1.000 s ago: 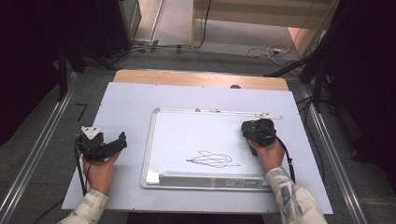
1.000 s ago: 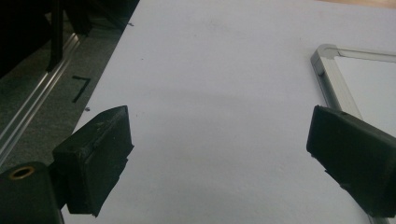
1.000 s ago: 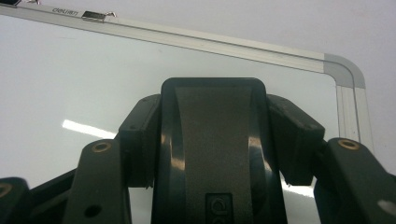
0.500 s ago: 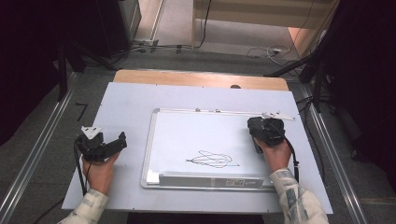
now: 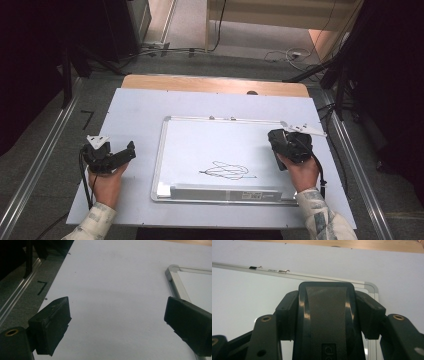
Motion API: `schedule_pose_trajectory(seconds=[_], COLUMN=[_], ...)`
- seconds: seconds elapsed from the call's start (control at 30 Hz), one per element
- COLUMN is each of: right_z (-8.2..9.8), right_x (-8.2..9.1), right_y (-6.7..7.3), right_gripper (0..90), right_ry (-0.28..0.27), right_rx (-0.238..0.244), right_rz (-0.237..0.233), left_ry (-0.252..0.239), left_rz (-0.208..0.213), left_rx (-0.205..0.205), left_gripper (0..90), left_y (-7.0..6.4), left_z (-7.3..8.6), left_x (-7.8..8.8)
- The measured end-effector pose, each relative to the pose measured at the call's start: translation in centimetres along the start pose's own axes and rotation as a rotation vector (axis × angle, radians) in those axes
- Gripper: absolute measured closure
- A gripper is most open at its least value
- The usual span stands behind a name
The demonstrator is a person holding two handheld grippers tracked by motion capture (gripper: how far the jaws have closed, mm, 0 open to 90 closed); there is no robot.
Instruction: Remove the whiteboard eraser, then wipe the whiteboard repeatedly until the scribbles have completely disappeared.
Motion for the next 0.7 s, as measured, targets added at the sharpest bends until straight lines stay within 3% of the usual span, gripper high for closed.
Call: schedule_pose_trajectory(seconds=[0.43,0.7], right_z=[0.2,0.4], right_x=[0.3,0.4], right_y=[0.5,1.5], right_gripper=[38.9,38.9], right_ry=[0.006,0.013], right_rx=[0.008,0.026], right_rz=[-0.014,-0.042], left_ry=[-0.001,-0.003], left_rz=[0.002,0.002], left_rx=[0.002,0.000], left_gripper=[7.3,7.3], left_y=[0.0,-0.1], left_z=[0.0,0.0], left_x=[0.1,0.1])
Point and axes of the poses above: each handheld gripper's, and its own axes: x roughly backward along the jaws, z roughly out of its underside, y roughly to its left, the point moved 3 cm from there along -x, roughly forward along the jaws, and after that the axes turned 1 degree about -z, right-handed, at the moved point
